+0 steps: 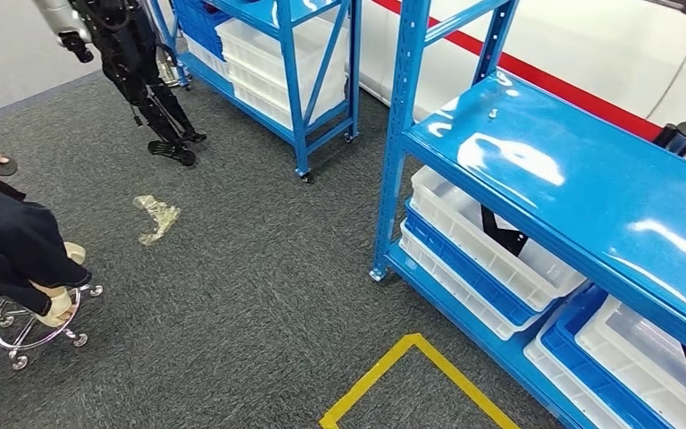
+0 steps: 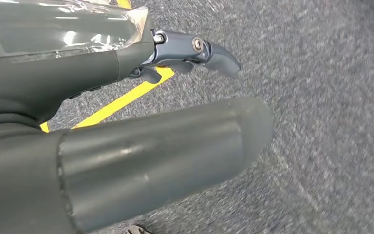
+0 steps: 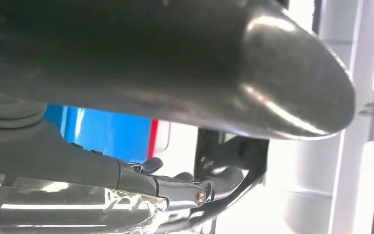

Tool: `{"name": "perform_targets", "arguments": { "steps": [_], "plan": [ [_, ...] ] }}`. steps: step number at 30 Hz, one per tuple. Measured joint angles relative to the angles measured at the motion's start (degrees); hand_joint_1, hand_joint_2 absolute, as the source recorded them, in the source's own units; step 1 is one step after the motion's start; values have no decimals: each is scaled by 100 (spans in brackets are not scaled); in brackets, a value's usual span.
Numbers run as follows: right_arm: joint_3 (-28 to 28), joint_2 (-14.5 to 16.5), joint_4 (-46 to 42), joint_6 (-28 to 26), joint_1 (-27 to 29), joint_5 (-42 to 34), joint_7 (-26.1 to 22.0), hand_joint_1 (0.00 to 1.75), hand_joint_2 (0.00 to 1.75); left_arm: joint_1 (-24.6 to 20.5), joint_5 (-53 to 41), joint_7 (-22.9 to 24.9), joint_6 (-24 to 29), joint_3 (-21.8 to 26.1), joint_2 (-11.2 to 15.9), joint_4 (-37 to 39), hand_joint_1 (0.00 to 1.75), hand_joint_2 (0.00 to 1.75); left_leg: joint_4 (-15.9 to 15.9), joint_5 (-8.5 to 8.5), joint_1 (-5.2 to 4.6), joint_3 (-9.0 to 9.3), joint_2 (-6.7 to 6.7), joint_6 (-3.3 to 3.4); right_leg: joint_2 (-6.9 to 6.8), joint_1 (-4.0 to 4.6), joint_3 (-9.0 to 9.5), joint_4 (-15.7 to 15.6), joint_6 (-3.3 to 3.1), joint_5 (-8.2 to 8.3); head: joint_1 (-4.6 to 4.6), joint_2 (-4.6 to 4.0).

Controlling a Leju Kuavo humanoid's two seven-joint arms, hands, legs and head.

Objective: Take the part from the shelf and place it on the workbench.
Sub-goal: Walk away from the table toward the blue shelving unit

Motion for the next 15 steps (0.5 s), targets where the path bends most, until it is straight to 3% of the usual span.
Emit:
{"name": "perform_targets", "arguments": {
  "steps": [1, 2, 4, 6, 8, 10, 12, 14, 15],
  "plan": [
    [-50, 26, 78, 0, -13, 26, 81, 0, 0, 14, -4, 10, -1, 0, -1, -10, 0, 0, 243, -54, 0, -138, -24, -3, 77, 4, 1, 2, 0, 0, 1, 0],
    [-121, 54, 193, 1, -37, 68, 207, 0, 0, 24, -8, 16, -1, 1, -1, -25, 0, 0, 294, 14, 3, -191, -33, -4, 159, 5, 9, 3, 1, 0, 0, 0],
    [-335, 116, 568, 21, -139, 226, 548, 0, 0, 26, -26, 33, -4, 1, 4, -66, 0, 0, -253, 455, 27, 11, -120, -4, 318, -1, 37, 7, 7, -2, -2, 0],
    [-638, 160, 1244, 118, -362, 528, 868, 0, 0, 24, -48, 79, -9, 0, 5, -98, 0, 0, -964, 799, 71, 302, -391, -8, 465, 22, 33, 20, 40, -4, 0, 0],
    [-997, 173, 2285, 253, -674, 918, 1036, 0, 0, 20, -52, 128, -13, 0, -4, -116, 0, 0, -1219, 851, 70, 390, -511, 24, 601, 39, -10, 1, 124, 26, 1, 0],
    [-1365, 160, 3616, 331, -983, 1232, 1013, 0, 0, 6, -28, 151, -13, 1, -32, -143, 0, 0, -1271, 894, 61, 399, -373, 119, 689, 36, -62, -48, 217, 76, 3, 0],
    [-1684, 141, 4923, 342, -1258, 1372, 838, 0, 0, -2, -7, 165, -13, 2, -62, -187, 0, 0, -1348, 952, 75, 424, -237, 222, 468, 55, -182, 120, 241, -9, 32, 0],
    [-1909, 135, 5937, 325, -1479, 1402, 649, 0, 0, 16, -2, 178, -13, 2, -80, -225, 0, 0, -1385, 972, 51, 426, -82, 273, 140, 54, -510, 767, 207, -307, 71, 0],
    [-1987, 132, 6329, 319, -1561, 1408, 594, 0, 0, 27, 1, 189, -13, 2, -84, -235, 0, 0, -1385, 970, 34, 420, 5, 280, 68, 42, -718, 1172, 200, -463, 83, 0]
  ]
}}
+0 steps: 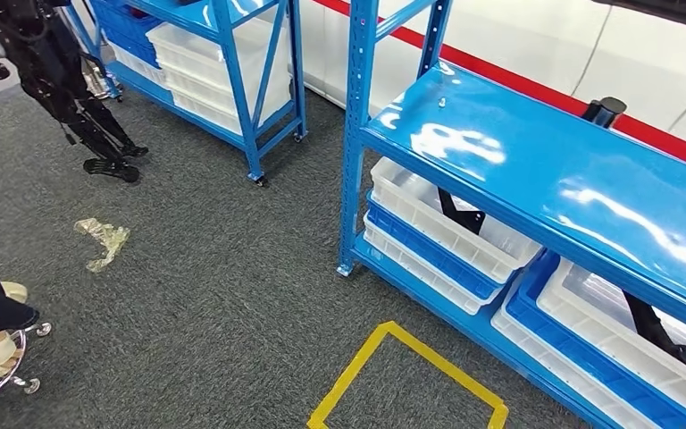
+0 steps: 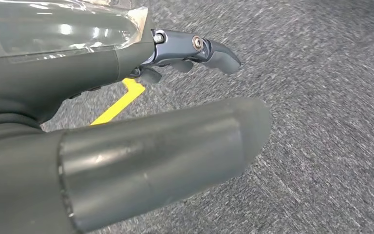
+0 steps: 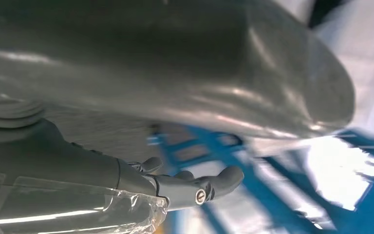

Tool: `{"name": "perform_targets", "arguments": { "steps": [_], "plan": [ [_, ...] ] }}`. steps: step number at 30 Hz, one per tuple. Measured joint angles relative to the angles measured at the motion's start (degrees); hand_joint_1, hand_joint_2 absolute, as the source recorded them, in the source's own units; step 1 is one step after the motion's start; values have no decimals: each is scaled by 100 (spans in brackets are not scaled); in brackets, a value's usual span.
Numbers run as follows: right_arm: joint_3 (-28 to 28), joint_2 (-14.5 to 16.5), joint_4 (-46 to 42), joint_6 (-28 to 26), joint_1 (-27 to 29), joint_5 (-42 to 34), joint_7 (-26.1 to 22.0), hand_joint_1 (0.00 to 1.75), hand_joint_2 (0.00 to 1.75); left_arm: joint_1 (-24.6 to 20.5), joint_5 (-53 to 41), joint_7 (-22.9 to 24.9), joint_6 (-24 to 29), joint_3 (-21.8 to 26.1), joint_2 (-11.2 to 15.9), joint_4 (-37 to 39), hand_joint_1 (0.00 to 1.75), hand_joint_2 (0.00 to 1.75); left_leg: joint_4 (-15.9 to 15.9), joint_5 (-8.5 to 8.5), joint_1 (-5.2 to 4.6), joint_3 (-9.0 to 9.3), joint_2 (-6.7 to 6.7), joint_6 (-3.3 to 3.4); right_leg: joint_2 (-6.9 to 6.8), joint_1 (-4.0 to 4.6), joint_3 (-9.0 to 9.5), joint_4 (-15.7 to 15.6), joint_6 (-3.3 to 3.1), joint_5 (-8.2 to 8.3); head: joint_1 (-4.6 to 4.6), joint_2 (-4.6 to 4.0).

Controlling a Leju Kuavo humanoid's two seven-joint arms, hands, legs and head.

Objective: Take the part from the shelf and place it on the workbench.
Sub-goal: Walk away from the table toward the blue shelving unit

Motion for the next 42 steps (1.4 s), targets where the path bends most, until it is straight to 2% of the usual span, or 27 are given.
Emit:
{"name": "perform_targets", "arguments": {
  "steps": [1, 2, 3, 5, 6, 8, 10, 11, 13, 14, 16, 17, 18, 20, 22, 23, 25, 26, 28, 30, 32, 33, 34, 36, 38, 40, 42],
  "plan": [
    [-60, -1, 339, -3, -65, 6, -28, 0, 0, 7, 2, 11, 0, 0, -3, -9, 0, 0, 1, -5, -14, -5, 86, 2, -33, -13, -156, 305, 13, -98, 1, 0],
    [-107, -4, 613, -4, -110, 11, -37, 0, 0, 9, 4, 19, -1, 0, -5, -17, 0, 0, 2, -12, -19, -5, 165, 0, -53, -27, -206, 406, 50, -109, 0, 0],
    [-150, -13, 835, -4, -141, 16, -41, 0, 0, 8, 4, 25, -2, 0, -8, -23, 0, 0, 2, -21, -18, 0, 237, -9, -80, -41, -132, 269, 105, -33, 2, 0],
    [-215, -36, 1154, -3, -203, 48, -15, 0, 0, 5, 4, 26, -5, 0, -15, -39, 0, 0, 5, -52, -19, 35, 371, -52, -287, -66, 303, -542, 207, 254, 8, 0],
    [-236, -53, 1296, -2, -250, 102, 80, 0, 0, 6, 4, 26, -5, 0, -18, -49, 0, 0, 8, -81, -30, 62, 438, -92, -415, -53, 505, -910, 216, 379, 13, 0],
    [-249, -74, 1665, -4, -335, 313, 470, 0, 0, -2, -2, 27, -5, -1, -19, -66, 0, 0, 6, -137, -53, 131, 558, -176, -543, -12, 676, -1217, 133, 484, 2, 0],
    [-242, -77, 2166, -13, -357, 600, 969, 0, 0, -36, -26, 28, -2, -3, -22, -70, 0, 0, -8, -186, -32, 209, 646, -252, -426, -4, 688, -1213, 19, 487, -17, 0],
    [-222, -57, 2417, -16, -347, 754, 1206, 0, 0, -54, -40, 28, 4, -5, -25, -70, 0, 0, 24, -232, -12, 228, 603, -284, -370, -24, 706, -1222, -23, 487, -22, 0],
    [-119, 26, 2856, 23, -343, 1108, 1697, 0, 0, -58, -66, 28, 24, -7, -22, -67, 0, 0, 371, -482, 15, 106, 343, -330, -254, -75, 745, -1239, -112, 497, -45, 0],
    [-27, 87, 3057, 96, -342, 1336, 1964, 0, 0, -44, -71, 27, 34, -7, -12, -63, 0, 0, 732, -684, 18, -60, 176, -340, -189, -67, 745, -1236, -150, 499, -59, 0],
    [254, 216, 3396, 411, -325, 1884, 2434, 0, 0, -16, -87, 25, 45, -7, 19, -48, 0, 0, 1467, -993, 17, -447, 1, -352, -38, -42, 741, -1231, -211, 501, -72, 0],
    [433, 272, 3525, 599, -306, 2142, 2578, 0, 0, -11, -99, 23, 46, -7, 34, -37, 0, 0, 1614, -981, 17, -554, -28, -351, 46, -31, 744, -1228, -219, 500, -73, 0],
    [620, 326, 3635, 758, -292, 2340, 2664, 0, 0, -11, -113, 22, 45, -7, 46, -25, 0, 0, 1538, -848, 17, -557, -42, -344, 130, -24, 751, -1225, -219, 499, -74, 0],
    [932, 409, 3797, 911, -284, 2532, 2733, 0, 0, -15, -131, 21, 43, -8, 68, -6, 0, 0, 858, -378, 22, -299, -153, -312, 293, -23, 767, -1215, -216, 498, -78, 0],
    [1139, 458, 3894, 949, -294, 2580, 2774, 0, 0, -20, -136, 22, 42, -9, 94, 6, 0, 0, 229, -100, 28, -45, -331, -286, 434, 7, 751, -1194, -186, 494, -80, 0],
    [1212, 465, 3927, 966, -296, 2588, 2786, 0, 0, -22, -136, 22, 42, -10, 106, 11, 0, 0, 109, -74, 20, -2, -375, -270, 491, 13, 732, -1195, -156, 500, -81, 0],
    [1318, 467, 3986, 995, -285, 2594, 2799, 0, 0, -37, -137, 22, 42, -14, 120, 19, 0, 0, 58, -67, -6, 11, -298, -213, 598, 6, 678, -1222, -75, 527, -82, 0],
    [1355, 465, 4013, 1004, -276, 2595, 2802, 0, 0, -48, -139, 22, 42, -21, 122, 21, 0, 0, 31, -43, -8, 23, -237, -168, 560, 1, 652, -1204, -44, 522, -83, 0],
    [1417, 470, 4053, 1053, -275, 2615, 2803, 0, 0, -54, -157, 23, 44, -45, 127, 28, 0, 0, -30, 0, 5, 41, -99, -79, 290, 16, 492, -901, -34, 355, -60, 0],
    [1504, 487, 4072, 1218, -294, 2716, 2796, 0, 0, -27, -275, 52, 80, -99, 144, 45, 0, 0, -42, 6, -8, 37, 57, -39, 11, 8, 138, -174, -63, 14, -31, 0],
    [1638, 517, 4081, 1397, -304, 2893, 2774, 0, 0, -1, -534, 133, 170, -209, 176, 72, 0, 0, -39, 0, -15, 26, 217, -39, -47, -22, -141, 406, -26, -182, -21, 0],
    [1711, 537, 4084, 1450, -305, 2993, 2765, 0, 0, 6, -668, 180, 214, -283, 192, 86, 0, 0, -36, -5, -11, 27, 289, -46, -68, -38, -120, 386, 27, -148, -20, 0],
    [1790, 558, 4086, 1487, -312, 3097, 2759, 0, 0, 8, -776, 220, 243, -360, 205, 99, 0, 0, -35, -13, -4, 35, 355, -60, -108, -54, 26, 131, 93, -35, -20, 0],
    [1966, 597, 4087, 1551, -361, 3315, 2760, 0, 0, 15, -881, 260, 268, -488, 226, 119, 0, 0, -27, -46, -9, 71, 482, -113, -330, -64, 497, -710, 186, 252, -14, 0],
    [2148, 629, 4087, 1610, -440, 3439, 2784, 0, 0, 30, -913, 267, 291, -567, 246, 132, 0, 0, -19, -90, -38, 115, 602, -191, -484, -36, 758, -1176, 141, 405, -25, 0],
    [2266, 647, 4087, 1672, -482, 3469, 2874, 0, 0, 30, -948, 283, 310, -629, 255, 141, 0, 0, -31, -114, -45, 164, 709, -261, -412, -6, 739, -1199, 40, 425, -43, 0],
    [2320, 644, 4088, 1739, -477, 3444, 3009, 0, 0, 10, -997, 328, 311, -696, 254, 142, 0, 0, 39, -199, -10, 168, 602, -329, -295, -61, 747, -1215, -47, 433, -62, 0]
  ]
}}
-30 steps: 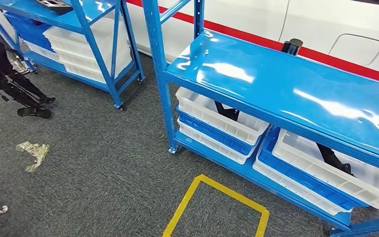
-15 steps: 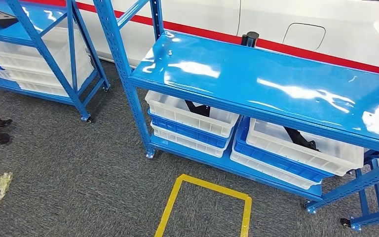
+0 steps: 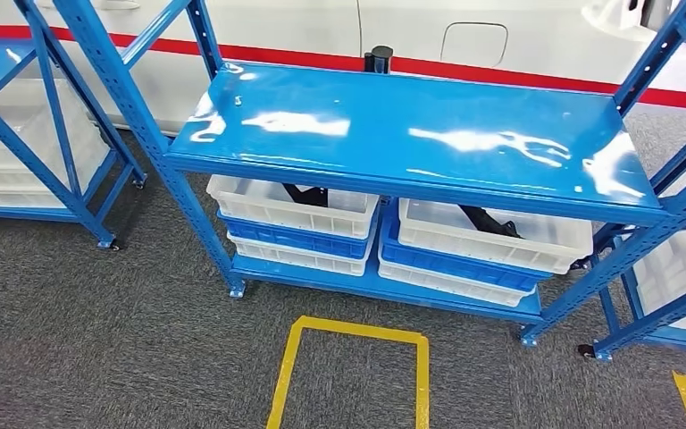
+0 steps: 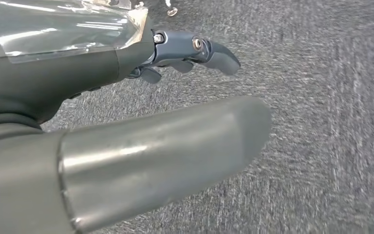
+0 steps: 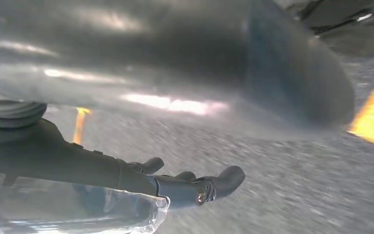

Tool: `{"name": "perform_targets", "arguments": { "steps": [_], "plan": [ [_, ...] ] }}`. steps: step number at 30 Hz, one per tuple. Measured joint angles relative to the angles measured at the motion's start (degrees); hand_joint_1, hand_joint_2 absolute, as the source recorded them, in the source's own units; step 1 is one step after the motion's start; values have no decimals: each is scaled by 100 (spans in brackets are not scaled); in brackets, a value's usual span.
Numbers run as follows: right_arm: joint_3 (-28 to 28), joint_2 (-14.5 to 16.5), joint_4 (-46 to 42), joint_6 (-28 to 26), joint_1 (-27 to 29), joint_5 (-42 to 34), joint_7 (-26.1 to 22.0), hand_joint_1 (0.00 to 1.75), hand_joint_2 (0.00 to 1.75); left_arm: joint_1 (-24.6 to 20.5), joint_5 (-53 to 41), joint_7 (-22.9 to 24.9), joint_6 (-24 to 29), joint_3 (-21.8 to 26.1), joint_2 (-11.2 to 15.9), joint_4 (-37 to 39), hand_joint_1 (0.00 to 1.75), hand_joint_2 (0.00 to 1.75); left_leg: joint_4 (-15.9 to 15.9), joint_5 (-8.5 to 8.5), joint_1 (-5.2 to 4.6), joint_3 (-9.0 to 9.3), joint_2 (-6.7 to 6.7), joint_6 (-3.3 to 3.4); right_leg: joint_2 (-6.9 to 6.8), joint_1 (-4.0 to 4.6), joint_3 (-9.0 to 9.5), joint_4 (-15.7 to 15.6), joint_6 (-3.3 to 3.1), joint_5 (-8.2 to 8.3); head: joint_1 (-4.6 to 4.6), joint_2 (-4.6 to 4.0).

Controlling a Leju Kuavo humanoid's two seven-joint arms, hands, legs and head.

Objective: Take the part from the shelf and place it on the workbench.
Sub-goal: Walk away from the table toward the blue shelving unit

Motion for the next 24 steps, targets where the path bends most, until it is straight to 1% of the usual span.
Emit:
{"name": "perform_targets", "arguments": {
  "steps": [1, 2, 3, 4, 5, 6, 7, 8, 9, 10, 11, 12, 13, 14, 15, 16, 17, 18, 19, 20, 21, 22, 23, 24],
  "plan": [
    [14, -6, 1, 31, 9, -33, 48, 0, 0, 0, -18, 26, -8, -26, 0, 1, 0, 0, 159, -120, 15, -60, -148, -24, 57, -26, 20, -12, -40, 8, -17, 0],
    [20, -11, 1, 60, 21, -71, 79, 0, 0, 8, -34, 55, -19, -47, 1, 2, 0, 0, 425, -292, 28, -175, -329, -42, 114, -48, 37, -19, -84, 14, -34, 0],
    [21, -14, 3, 82, 38, -107, 88, 0, 0, 32, -44, 78, -39, -61, 2, 4, 0, 0, 805, -499, 28, -348, -478, -46, 177, -31, 32, -17, -111, 12, -47, 0],
    [21, -17, 4, 96, 61, -136, 91, 0, 0, 58, -52, 98, -60, -77, 3, 7, 0, 0, 1180, -666, 29, -527, -560, -51, 250, -17, 29, -15, -133, 11, -51, 0],
    [21, -20, 6, 103, 85, -160, 91, 0, 0, 80, -62, 113, -82, -95, 3, 10, 0, 0, 1448, -749, 30, -665, -603, -56, 324, -7, 30, -12, -145, 9, -49, 0],
    [20, -25, 8, 103, 109, -185, 91, 0, 0, 96, -74, 121, -111, -111, 3, 13, 0, 0, 1527, -709, 34, -723, -626, -60, 411, 0, 35, -7, -145, 8, -50, 0],
    [20, -30, 9, 102, 125, -205, 88, 0, 0, 101, -86, 127, -134, -125, 4, 15, 0, 0, 1362, -544, 44, -669, -641, -62, 494, -2, 43, 1, -143, 6, -49, 0],
    [19, -34, 9, 96, 134, -221, 78, 0, 0, 102, -94, 133, -159, -135, 4, 15, 0, 0, 1034, -316, 63, -537, -687, -64, 576, -5, 50, 12, -139, 4, -51, 0],
    [19, -36, 9, 85, 135, -237, 60, 0, 0, 102, -100, 146, -185, -141, 4, 15, 0, 0, 665, -128, 91, -385, -841, -70, 661, -2, 44, 29, -123, -2, -54, 0],
    [19, -37, 8, 69, 125, -245, 38, 0, 0, 102, -103, 162, -201, -143, 2, 14, 0, 0, 347, -12, 116, -258, -999, -73, 736, 11, 26, 54, -100, -9, -55, 0],
    [19, -38, 8, 49, 116, -252, 15, 0, 0, 103, -106, 180, -220, -145, -2, 13, 0, 0, 153, 33, 126, -182, -1128, -70, 806, 18, -6, 67, -64, -5, -55, 0],
    [19, -40, 8, 27, 115, -257, -4, 0, 0, 102, -108, 197, -236, -149, -5, 11, 0, 0, 80, 15, 118, -158, -1202, -51, 879, 19, -42, 67, -20, 6, -56, 0],
    [19, -43, 8, 7, 118, -259, -20, 0, 0, 99, -107, 207, -250, -152, -6, 7, 0, 0, 55, 18, 99, -150, -1147, -14, 953, 11, -84, 55, 24, 28, -54, 0],
    [19, -47, 8, -10, 128, -258, -31, 0, 0, 94, -106, 212, -266, -156, -10, 1, 0, 0, 41, 35, 96, -132, -1060, 38, 1007, -2, -114, 44, 68, 45, -53, 0],
    [19, -55, 9, -22, 137, -255, -40, 0, 0, 85, -103, 211, -275, -161, -18, -7, 0, 0, 11, 53, 91, -106, -978, 93, 939, 5, -155, 88, 93, 28, -52, 0],
    [19, -60, 9, -30, 137, -251, -46, 0, 0, 79, -101, 211, -281, -163, -26, -16, 0, 0, -21, 73, 96, -79, -891, 140, 802, 21, -237, 221, 97, -34, -35, 0],
    [19, -65, 9, -36, 127, -248, -50, 0, 0, 78, -99, 212, -284, -164, -34, -26, 0, 0, -45, 85, 96, -58, -796, 177, 617, 39, -373, 495, 81, -153, -14, 0],
    [19, -68, 9, -42, 118, -246, -54, 0, 0, 81, -98, 213, -287, -164, -41, -33, 0, 0, -51, 83, 75, -52, -704, 198, 426, 52, -557, 853, 55, -299, 2, 0],
    [19, -67, 8, -48, 108, -244, -56, 0, 0, 85, -98, 214, -288, -164, -44, -38, 0, 0, -50, 79, 62, -52, -605, 212, 332, 52, -760, 1245, 39, -437, 20, 0],
    [19, -67, 8, -52, 106, -242, -58, 0, 0, 87, -98, 215, -290, -163, -47, -41, 0, 0, -49, 72, 50, -49, -511, 219, 279, 47, -917, 1552, 43, -525, 23, 0],
    [19, -67, 8, -56, 113, -242, -59, 0, 0, 86, -98, 215, -291, -163, -51, -42, 0, 0, -49, 63, 46, -43, -429, 220, 250, 39, -967, 1655, 70, -527, 23, 0],
    [18, -68, 8, -57, 123, -242, -59, 0, 0, 81, -98, 215, -291, -164, -55, -43, 0, 0, -48, 53, 48, -30, -353, 214, 216, 29, -895, 1525, 116, -445, 26, 0],
    [18, -72, 8, -59, 131, -242, -59, 0, 0, 77, -98, 215, -292, -164, -61, -44, 0, 0, -48, 38, 52, -9, -288, 198, 151, 19, -702, 1166, 166, -300, 27, 0],
    [17, -76, 8, -61, 131, -242, -59, 0, 0, 73, -98, 215, -292, -164, -66, -45, 0, 0, -47, 18, 49, 19, -224, 174, 23, 14, -469, 729, 194, -152, 32, 0]
  ]
}}
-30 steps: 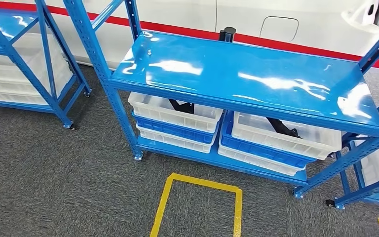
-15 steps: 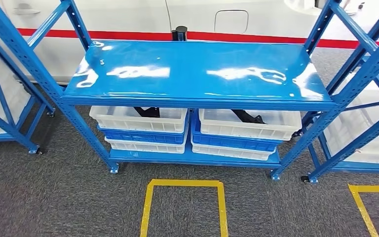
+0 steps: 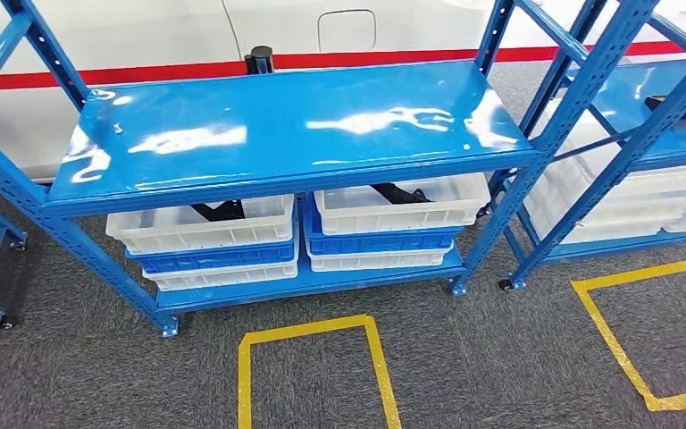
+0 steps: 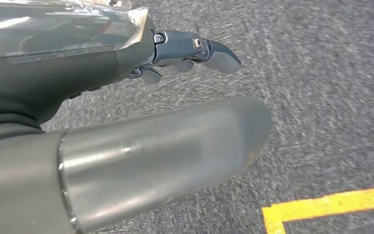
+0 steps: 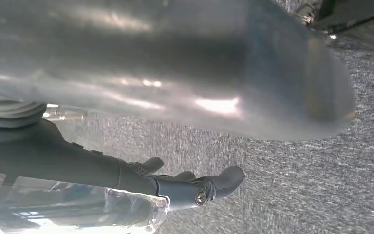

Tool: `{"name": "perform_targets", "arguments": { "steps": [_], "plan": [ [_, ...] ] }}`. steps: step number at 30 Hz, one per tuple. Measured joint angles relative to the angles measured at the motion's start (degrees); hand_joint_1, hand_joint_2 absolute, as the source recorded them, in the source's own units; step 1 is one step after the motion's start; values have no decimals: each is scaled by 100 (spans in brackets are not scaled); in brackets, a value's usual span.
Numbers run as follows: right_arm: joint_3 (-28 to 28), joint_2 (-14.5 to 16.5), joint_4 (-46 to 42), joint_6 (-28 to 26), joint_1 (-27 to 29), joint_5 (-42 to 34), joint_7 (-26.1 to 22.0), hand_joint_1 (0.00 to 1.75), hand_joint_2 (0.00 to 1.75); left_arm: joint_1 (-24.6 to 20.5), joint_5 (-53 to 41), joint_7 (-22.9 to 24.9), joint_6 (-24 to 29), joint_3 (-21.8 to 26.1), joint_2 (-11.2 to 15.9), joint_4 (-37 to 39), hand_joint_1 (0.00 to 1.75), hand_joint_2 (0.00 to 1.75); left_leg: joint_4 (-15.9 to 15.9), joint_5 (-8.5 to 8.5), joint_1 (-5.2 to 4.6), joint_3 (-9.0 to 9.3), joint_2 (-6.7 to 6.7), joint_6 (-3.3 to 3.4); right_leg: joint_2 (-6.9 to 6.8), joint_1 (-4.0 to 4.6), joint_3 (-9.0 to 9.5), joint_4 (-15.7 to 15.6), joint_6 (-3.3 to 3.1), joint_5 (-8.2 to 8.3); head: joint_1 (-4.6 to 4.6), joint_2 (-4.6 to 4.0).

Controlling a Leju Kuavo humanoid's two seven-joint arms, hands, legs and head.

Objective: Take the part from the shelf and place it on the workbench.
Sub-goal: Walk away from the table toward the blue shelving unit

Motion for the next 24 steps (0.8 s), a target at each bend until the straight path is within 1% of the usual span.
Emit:
{"name": "perform_targets", "arguments": {
  "steps": [1, 2, 3, 4, 5, 6, 7, 8, 9, 10, 11, 12, 13, 14, 15, 16, 17, 18, 19, 21, 24],
  "plan": [
    [0, -1, 0, -1, -6, 1, 0, 0, 0, -2, 0, 1, -1, 0, -3, -3, 0, 0, 0, -25, -14, 17, 52, -33, -131, 10, 206, -365, 7, 120, 5, 0],
    [0, -1, 0, -3, -15, 1, 0, 0, 0, -5, 0, 1, -2, 0, -4, -8, 0, 44, -3, -51, -32, 38, 101, -71, -220, 25, 333, -588, -21, 184, 1, 0],
    [0, 2, 0, -4, -22, 1, 0, 0, 0, -10, 0, 2, -3, 0, -4, -13, 0, 87, -10, -74, -49, 57, 148, -105, -258, 41, 373, -660, -62, 199, 0, 0],
    [0, 4, 1, -5, -24, 1, 0, 0, 0, -19, 0, 3, -8, -1, -6, -17, 0, 131, -27, -92, -57, 83, 196, -136, -210, 58, 363, -653, -99, 199, -6, 0],
    [0, 2, 1, -8, -24, 1, 1, 0, 0, -31, -1, 7, -16, -2, -11, -23, 0, 175, -41, -110, -52, 117, 244, -168, -135, 44, 365, -656, -146, 199, -12, 0],
    [0, 1, 1, -10, -23, 1, 2, 0, 0, -41, -1, 15, -28, -3, -17, -31, 0, 175, -20, -150, -37, 139, 211, -198, -72, 18, 371, -667, -183, 203, -19, 0],
    [0, -2, 1, -15, -24, 2, 5, 0, 0, -47, -5, 29, -46, -4, -22, -40, 0, 175, 72, -238, -22, 123, 111, -220, -9, -8, 382, -679, -228, 211, -36, 0],
    [0, -3, 0, -22, -27, 4, 11, 0, 0, -48, -14, 54, -67, -6, -26, -51, 0, 175, 297, -393, -9, 33, -43, -237, 52, -34, 402, -691, -273, 221, -53, 0],
    [0, 0, 0, -29, -29, 5, 17, 0, 0, -42, -23, 79, -90, -5, -26, -61, 0, 175, 641, -593, -2, -122, -217, -242, 114, -35, 398, -692, -301, 223, -73, 0],
    [0, 5, 0, -36, -30, 7, 25, 0, 0, -32, -34, 101, -113, -5, -27, -68, 0, 175, 1036, -788, -1, -322, -328, -241, 179, -25, 396, -691, -323, 224, -83, 0],
    [0, 9, 0, -43, -27, 7, 33, 0, 0, -22, -44, 117, -133, -4, -28, -75, 0, 131, 1379, -912, -1, -510, -386, -240, 253, -13, 396, -689, -330, 223, -84, 0],
    [0, 11, 0, -52, -21, 7, 40, 0, 0, -14, -50, 122, -149, -4, -30, -84, 0, 87, 1548, -913, -1, -627, -407, -236, 330, -3, 400, -686, -330, 222, -85, 0],
    [0, 12, 0, -72, -17, 12, 42, 0, 0, -11, -55, 122, -162, -4, -31, -92, 0, 44, 1489, -783, 0, -638, -415, -227, 397, 3, 409, -684, -329, 221, -84, 0],
    [1, 12, 0, -110, -14, 36, 30, 0, 0, -11, -60, 123, -170, -5, -32, -102, 0, 0, 1220, -556, 1, -548, -421, -215, 454, 6, 423, -682, -327, 220, -85, 0],
    [4, 13, 0, -164, -14, 80, 14, 0, 0, -14, -62, 123, -175, -5, -32, -112, 0, 0, 828, -310, 4, -397, -437, -201, 504, 6, 437, -681, -324, 218, -89, 0],
    [10, 15, 0, -225, -16, 135, -8, 0, 0, -21, -63, 125, -176, -5, -33, -123, 0, 44, 469, -130, -3, -255, -461, -189, 540, 25, 446, -675, -315, 215, -92, 0],
    [16, 15, 0, -279, -20, 188, -24, 0, 0, -29, -64, 126, -177, -6, -34, -134, 0, 87, 216, -24, -10, -159, -483, -171, 570, 41, 447, -670, -303, 212, -95, 0],
    [21, 13, 0, -322, -21, 221, -32, 0, 0, -37, -65, 126, -178, -6, -39, -145, 0, 87, 86, 11, -19, -120, -502, -159, 588, 67, 438, -663, -306, 200, -94, 0],
    [24, 10, 0, -347, -22, 231, -41, 0, 0, -41, -64, 127, -178, -6, -46, -155, 0, 87, 63, 5, -35, -122, -510, -151, 592, 93, 424, -658, -303, 192, -90, 0],
    [24, 5, 0, -364, -22, 225, -109, 0, 0, -38, -61, 127, -185, -3, -61, -173, 0, 0, 53, 18, -65, -125, -514, -122, 576, 103, 406, -669, -311, 180, -86, 0],
    [50, 7, 0, -329, -47, 276, -302, 0, 131, -35, -59, 122, -210, -1, -69, -204, 0, 0, 57, 20, -101, -124, -521, -69, 560, 83, 430, -702, -273, 198, -86, 0]
  ]
}}
